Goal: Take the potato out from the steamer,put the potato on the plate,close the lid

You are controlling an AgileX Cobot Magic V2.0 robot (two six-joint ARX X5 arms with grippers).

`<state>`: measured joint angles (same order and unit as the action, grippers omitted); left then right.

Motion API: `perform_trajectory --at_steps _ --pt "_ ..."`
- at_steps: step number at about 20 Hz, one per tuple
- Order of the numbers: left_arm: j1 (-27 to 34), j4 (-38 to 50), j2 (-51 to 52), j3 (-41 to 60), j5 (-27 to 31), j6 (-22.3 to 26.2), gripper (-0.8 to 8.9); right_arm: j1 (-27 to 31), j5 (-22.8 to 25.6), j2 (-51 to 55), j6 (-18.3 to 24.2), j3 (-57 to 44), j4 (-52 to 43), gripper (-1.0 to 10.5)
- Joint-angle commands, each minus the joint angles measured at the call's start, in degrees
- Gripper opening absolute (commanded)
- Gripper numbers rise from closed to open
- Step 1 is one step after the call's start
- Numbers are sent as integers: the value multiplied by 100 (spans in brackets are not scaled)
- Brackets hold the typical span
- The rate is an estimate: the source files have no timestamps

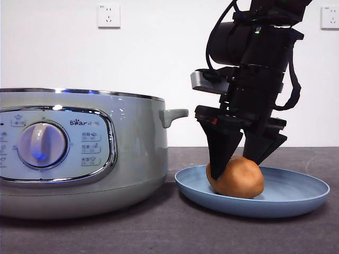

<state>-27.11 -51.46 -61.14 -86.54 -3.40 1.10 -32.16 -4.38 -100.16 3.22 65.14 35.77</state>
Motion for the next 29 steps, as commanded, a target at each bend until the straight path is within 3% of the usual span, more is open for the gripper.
perform_trajectory --at_steps 1,2,3,9,21,29 --pt "9 326 52 -61 -9 70 -8 31 28 -188 -131 -87 59 375" --pt "9 343 52 -61 -9 70 -8 31 31 -188 -131 -87 76 491" --pt "9 358 52 -61 -9 72 -8 31 33 -184 -131 -87 76 539" --pt "11 411 9 -61 13 125 -8 31 37 173 -129 -81 221 536" --pt "22 857 -1078 -52 31 389 -8 81 48 3254 -131 -81 527 534" --pt "22 857 -1484 83 13 310 -8 623 44 4485 -125 -81 935 532"
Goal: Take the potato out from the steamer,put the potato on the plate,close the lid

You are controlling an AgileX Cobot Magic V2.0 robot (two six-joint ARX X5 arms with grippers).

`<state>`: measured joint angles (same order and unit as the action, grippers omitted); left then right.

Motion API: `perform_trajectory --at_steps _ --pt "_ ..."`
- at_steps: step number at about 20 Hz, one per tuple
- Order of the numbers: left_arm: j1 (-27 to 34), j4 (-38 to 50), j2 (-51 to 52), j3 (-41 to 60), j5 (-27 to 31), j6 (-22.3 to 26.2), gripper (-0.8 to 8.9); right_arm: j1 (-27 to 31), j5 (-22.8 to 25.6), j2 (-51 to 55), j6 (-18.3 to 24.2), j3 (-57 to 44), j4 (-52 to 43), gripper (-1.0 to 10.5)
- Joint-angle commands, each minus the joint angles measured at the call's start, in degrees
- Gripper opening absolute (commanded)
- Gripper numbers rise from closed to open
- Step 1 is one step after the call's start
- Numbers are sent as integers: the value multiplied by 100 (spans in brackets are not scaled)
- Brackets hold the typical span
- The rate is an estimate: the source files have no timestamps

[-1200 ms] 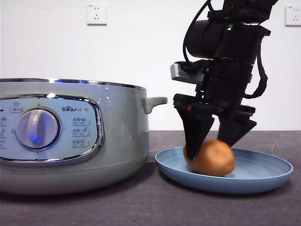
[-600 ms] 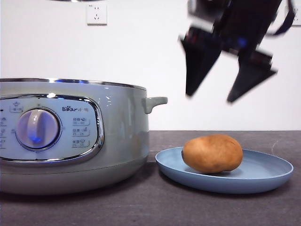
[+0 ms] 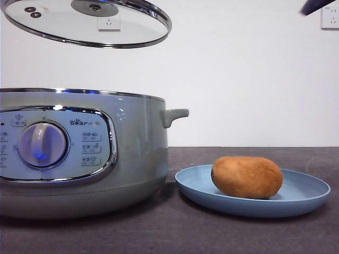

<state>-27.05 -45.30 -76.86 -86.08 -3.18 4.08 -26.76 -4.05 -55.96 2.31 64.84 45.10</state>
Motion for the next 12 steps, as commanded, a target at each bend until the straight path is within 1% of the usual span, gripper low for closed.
perform_trajectory --at_steps 1,4,7,12 --pt "13 245 87 116 -15 4 -8 162 11 129 -33 -50 24 532" --pt "2 481 87 562 -28 -127 -8 247 9 203 -33 -50 28 532" --pt "4 629 90 1014 -13 -157 -8 245 0 203 -33 -50 39 532" --pt "-24 754 98 1331 -22 -264 -8 245 0 203 -33 -50 39 532"
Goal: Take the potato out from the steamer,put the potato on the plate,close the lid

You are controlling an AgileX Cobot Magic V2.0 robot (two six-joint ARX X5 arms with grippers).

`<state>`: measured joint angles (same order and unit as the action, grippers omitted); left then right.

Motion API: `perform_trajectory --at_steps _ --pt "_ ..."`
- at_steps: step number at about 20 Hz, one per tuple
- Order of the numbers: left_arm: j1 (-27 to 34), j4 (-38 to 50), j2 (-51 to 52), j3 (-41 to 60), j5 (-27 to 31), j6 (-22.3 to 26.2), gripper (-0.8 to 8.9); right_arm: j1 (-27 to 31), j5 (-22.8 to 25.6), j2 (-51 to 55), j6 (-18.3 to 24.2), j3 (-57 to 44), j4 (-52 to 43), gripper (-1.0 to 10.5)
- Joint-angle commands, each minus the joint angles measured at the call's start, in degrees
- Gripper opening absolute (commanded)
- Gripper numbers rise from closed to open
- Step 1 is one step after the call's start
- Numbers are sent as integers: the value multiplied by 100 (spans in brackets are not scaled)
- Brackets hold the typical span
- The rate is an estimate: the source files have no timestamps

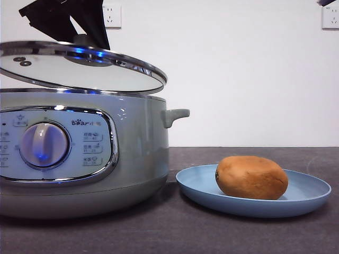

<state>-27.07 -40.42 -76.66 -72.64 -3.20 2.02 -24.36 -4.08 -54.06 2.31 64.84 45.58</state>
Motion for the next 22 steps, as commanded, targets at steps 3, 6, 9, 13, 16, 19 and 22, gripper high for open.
perform_trajectory --at_steps 3,6,9,13,16,19,22 --pt "-70 136 81 42 -13 -77 -8 4 2 13 -31 -50 -9 532" --pt "-98 142 92 214 -13 -98 -8 4 2 13 -31 -50 -11 532" --pt "-109 133 111 514 -11 -181 -8 4 2 13 -31 -50 -11 532" --pt "-118 -98 133 686 -2 -195 -8 4 -2 13 -31 -50 -15 532" --pt "-118 -262 254 686 35 -188 -8 4 -4 13 -33 -50 -13 532" --pt "-118 -341 387 686 382 -177 -8 4 -7 13 -33 -50 -15 532" --pt "-116 -330 389 686 435 -175 -8 4 -9 13 -33 -50 -13 532"
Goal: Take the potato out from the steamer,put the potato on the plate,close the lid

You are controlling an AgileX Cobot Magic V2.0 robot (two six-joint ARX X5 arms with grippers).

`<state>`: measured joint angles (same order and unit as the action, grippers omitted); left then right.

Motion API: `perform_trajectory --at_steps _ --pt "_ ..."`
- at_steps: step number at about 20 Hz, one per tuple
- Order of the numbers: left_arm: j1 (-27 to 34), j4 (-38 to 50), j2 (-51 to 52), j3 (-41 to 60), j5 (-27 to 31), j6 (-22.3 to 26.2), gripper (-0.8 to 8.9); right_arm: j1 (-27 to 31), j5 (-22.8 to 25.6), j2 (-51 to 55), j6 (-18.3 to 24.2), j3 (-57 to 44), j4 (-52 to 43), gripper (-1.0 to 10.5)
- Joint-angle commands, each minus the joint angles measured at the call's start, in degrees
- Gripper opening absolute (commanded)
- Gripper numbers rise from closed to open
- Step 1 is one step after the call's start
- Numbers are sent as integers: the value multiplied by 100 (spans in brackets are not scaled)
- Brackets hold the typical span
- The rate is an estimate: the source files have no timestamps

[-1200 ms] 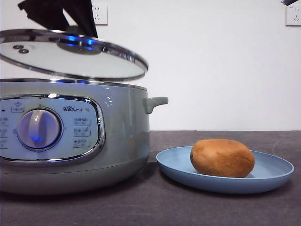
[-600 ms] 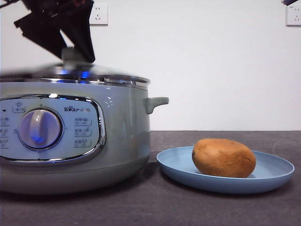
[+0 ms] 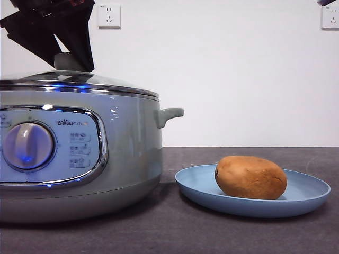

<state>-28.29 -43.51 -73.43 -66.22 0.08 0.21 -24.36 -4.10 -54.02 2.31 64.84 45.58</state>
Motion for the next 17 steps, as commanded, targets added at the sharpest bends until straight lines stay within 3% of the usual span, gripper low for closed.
perform_trajectory --at_steps 1,4,7,9,17 --pt "7 -22 66 44 107 2 -7 4 -7 9 -33 -50 -13 532" --pt "11 -7 66 44 111 -4 9 4 -7 9 -33 -50 -11 532" --pt "17 35 66 44 111 -28 260 4 -9 9 -33 -50 -11 532" --pt "17 55 66 44 111 -46 339 4 -9 9 -33 -50 -9 532" --pt "15 275 140 37 136 -42 348 2 -37 9 -35 -50 -11 532"
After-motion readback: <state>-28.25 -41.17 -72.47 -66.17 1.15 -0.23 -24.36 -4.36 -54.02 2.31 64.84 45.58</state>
